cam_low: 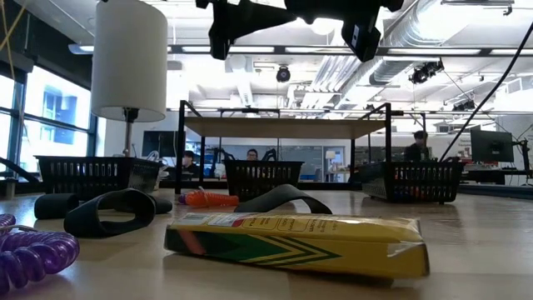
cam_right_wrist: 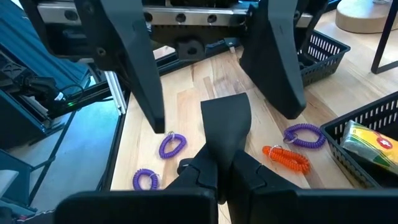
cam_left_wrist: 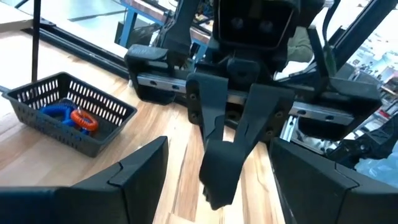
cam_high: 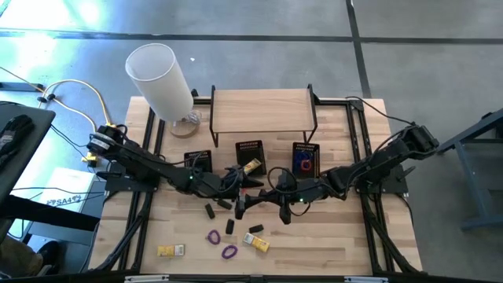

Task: Pick & Place Office Desk Supplies
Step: Put the black rubber band into the left black bin, then put the yellow crayon box into the center black bin

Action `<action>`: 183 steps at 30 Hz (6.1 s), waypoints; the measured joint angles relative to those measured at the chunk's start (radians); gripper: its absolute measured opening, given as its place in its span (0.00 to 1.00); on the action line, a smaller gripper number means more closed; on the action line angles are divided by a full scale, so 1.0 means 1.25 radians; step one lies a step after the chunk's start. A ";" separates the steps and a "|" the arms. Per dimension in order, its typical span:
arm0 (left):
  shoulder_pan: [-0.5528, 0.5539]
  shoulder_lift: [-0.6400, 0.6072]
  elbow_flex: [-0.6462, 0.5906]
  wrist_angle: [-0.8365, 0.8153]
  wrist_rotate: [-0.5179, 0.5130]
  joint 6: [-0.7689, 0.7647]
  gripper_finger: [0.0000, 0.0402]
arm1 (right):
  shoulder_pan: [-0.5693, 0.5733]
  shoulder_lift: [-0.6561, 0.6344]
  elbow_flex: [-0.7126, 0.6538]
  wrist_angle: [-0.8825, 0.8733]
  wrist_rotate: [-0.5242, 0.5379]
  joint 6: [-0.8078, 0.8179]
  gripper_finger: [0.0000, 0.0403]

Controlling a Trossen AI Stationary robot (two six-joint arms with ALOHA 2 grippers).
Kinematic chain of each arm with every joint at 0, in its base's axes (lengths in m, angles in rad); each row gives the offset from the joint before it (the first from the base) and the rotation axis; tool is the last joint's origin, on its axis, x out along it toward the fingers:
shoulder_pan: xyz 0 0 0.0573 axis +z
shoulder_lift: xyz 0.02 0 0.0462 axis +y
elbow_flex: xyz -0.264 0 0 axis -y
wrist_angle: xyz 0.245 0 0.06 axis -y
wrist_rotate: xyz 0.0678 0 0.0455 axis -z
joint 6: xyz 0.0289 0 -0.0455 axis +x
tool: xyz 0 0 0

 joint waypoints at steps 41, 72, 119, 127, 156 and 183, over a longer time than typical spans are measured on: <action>0.000 0.025 0.000 0.017 -0.002 0.004 0.22 | 0.000 0.000 0.000 -0.003 -0.001 0.000 0.01; 0.000 0.023 0.000 0.020 -0.005 0.021 0.00 | 0.002 -0.001 0.000 -0.003 -0.094 -0.038 0.51; 0.167 -0.384 0.065 -1.247 -0.023 -0.411 0.00 | 0.013 -0.005 0.000 -0.007 -0.064 -0.042 0.62; 0.225 -0.306 0.065 -1.367 0.103 -0.424 0.00 | 0.011 -0.005 0.000 -0.021 -0.060 -0.042 0.62; 0.266 -0.052 0.052 -1.260 0.174 -0.209 0.00 | 0.012 -0.005 0.000 -0.020 -0.062 -0.035 0.62; 0.268 -0.084 0.060 -1.262 0.250 -0.207 0.25 | 0.012 -0.005 0.000 -0.024 -0.063 -0.038 0.62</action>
